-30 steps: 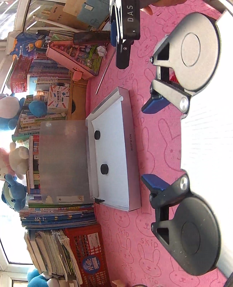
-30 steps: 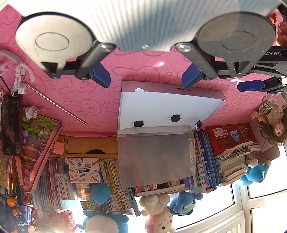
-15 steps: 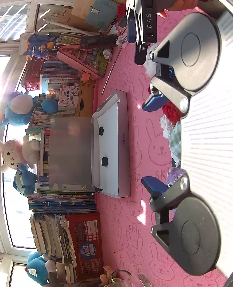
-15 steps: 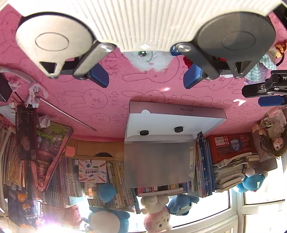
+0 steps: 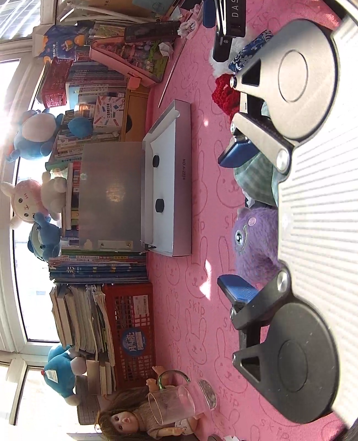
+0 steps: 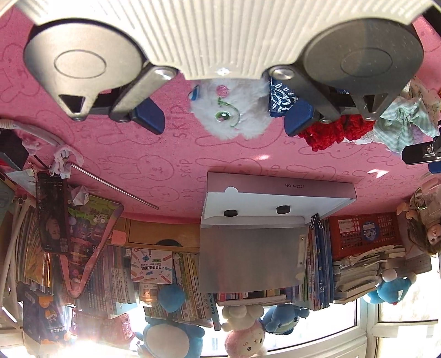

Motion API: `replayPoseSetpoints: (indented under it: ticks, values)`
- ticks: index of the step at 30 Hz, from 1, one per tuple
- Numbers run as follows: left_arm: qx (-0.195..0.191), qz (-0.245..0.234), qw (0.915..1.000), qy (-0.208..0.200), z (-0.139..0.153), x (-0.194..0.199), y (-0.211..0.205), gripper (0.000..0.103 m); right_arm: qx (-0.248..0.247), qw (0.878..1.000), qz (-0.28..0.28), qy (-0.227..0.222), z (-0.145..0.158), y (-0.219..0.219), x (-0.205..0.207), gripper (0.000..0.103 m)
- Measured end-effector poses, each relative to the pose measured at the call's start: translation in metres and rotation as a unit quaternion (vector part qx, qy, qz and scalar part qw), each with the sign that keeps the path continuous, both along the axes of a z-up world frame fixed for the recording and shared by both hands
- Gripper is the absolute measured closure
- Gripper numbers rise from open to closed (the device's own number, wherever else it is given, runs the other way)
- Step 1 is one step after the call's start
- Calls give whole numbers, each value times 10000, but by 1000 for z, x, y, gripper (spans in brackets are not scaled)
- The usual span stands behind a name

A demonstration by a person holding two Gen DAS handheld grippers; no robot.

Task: Organize objects
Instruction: 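Move both open grippers back toward the plush toys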

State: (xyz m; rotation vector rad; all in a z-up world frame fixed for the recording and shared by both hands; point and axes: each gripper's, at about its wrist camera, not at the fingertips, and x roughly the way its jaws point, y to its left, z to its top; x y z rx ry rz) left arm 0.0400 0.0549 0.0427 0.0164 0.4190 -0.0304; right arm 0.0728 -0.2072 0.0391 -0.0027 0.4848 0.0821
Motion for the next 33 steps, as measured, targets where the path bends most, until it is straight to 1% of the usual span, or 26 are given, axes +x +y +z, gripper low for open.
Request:
replayPoseSetpoints:
  ticks: [4,10,16,24,27,30,33]
  values:
    - [136,180,9997,137,-3,4,10,15,22,9998,-188,44,-4,-7,6,3]
    - [68,222,9991,367,-13,10,15,15,-106,9995,-186,227,-16,-6,11,2]
    - [-28,278,9982,531,-23,16,17,15,-306,9991,-24,294,-19,3,14,0]
    - [-301,428,9948,874,-35,26,26,15,-247,9974,135,659,-23,4,23,0]
    - [-359,455,9940,929,-39,29,27,12,-256,9965,147,777,-25,4,26,0]
    - [-343,504,9937,936,-39,32,27,11,-196,9958,127,888,-26,3,29,0]
    - [-292,525,9937,946,-40,34,27,9,-194,9957,121,901,-27,3,30,0]
